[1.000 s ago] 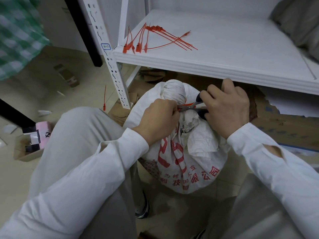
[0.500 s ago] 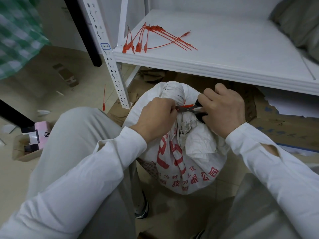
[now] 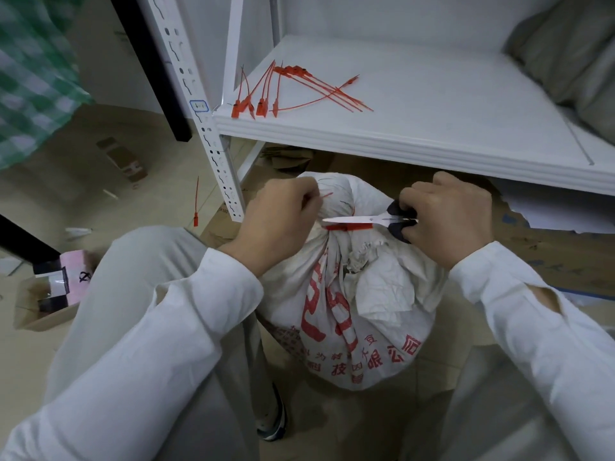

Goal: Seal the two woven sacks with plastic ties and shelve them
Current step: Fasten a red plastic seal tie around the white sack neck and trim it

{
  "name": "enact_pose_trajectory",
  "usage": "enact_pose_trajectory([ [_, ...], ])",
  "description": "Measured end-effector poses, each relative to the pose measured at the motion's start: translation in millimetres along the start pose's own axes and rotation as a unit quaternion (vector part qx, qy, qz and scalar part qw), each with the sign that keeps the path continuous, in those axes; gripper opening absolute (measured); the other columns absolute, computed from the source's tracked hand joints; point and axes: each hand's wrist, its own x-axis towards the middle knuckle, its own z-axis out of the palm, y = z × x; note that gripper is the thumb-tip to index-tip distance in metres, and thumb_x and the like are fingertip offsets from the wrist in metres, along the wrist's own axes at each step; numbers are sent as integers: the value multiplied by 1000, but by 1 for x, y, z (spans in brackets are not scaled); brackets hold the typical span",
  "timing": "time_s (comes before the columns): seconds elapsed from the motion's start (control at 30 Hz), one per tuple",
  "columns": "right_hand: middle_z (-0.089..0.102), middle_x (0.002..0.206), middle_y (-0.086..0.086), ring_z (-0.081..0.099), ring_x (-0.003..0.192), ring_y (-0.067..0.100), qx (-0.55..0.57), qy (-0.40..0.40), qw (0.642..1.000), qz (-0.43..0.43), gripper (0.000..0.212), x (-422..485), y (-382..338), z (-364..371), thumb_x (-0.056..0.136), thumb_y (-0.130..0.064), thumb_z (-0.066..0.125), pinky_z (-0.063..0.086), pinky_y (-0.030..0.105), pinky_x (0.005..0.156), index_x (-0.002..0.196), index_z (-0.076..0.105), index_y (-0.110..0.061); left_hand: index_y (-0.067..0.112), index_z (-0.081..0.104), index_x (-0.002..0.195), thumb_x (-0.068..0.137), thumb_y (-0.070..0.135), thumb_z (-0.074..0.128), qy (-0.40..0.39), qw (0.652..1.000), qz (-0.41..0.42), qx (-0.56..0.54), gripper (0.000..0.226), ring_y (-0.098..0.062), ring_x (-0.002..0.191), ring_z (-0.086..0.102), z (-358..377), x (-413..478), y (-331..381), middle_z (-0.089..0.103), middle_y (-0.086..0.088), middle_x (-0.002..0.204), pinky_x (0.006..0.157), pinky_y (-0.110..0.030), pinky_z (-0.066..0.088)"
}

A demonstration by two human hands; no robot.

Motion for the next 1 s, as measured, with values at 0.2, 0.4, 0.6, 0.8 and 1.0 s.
enact_pose_trajectory([
  [0.2, 65, 70, 2, 59, 78, 28, 176, -54, 953, 242, 33, 36, 27, -17, 57, -45, 86, 42, 29, 64, 68, 65, -22, 9, 65, 77, 91, 19, 60, 79, 993, -41, -83, 18, -19, 67, 55, -18, 52, -9, 63, -7, 72, 62, -28, 43],
  [0.4, 66, 69, 8, 56, 62, 19, 201, -127, 892, 384, 51, 116, 53, 32, 52, -51, 88, 41, 22, 54, 71, 71, -7, 15, 69, 92, 95, 25, 57, 64, 996, -58, -24, 15, -15, 77, 59, 7, 129, -22, 66, -1, 86, 74, -27, 50],
  [0.6, 55, 70, 5, 54, 64, 23, 206, -119, 857, 458, 62, 184, 69, 74, 51, -51, 90, 32, 24, 43, 64, 46, -10, 13, 71, 98, 95, 28, 55, 64, 992, -100, 50, 22, -18, 77, 60, 37, 200, -49, 68, -1, 89, 70, -27, 49],
  [0.8, 65, 85, 5, 61, 70, 20, 224, -128, 832, 492, 55, 216, 78, 109, 52, -44, 91, 36, 21, 44, 68, 49, -12, 10, 72, 101, 96, 26, 54, 37, 988, -151, 10, 25, -18, 77, 61, 60, 241, -76, 69, -3, 92, 73, -26, 51],
  [1.0, 70, 86, 4, 66, 73, 17, 315, -45, 824, 468, 21, 208, 68, 109, 69, -20, 83, 49, 21, 54, 82, 71, -10, 12, 64, 123, 95, 20, 58, 17, 985, -145, -95, 30, -23, 108, 61, 54, 236, -79, 63, -5, 125, 103, -38, 48],
])
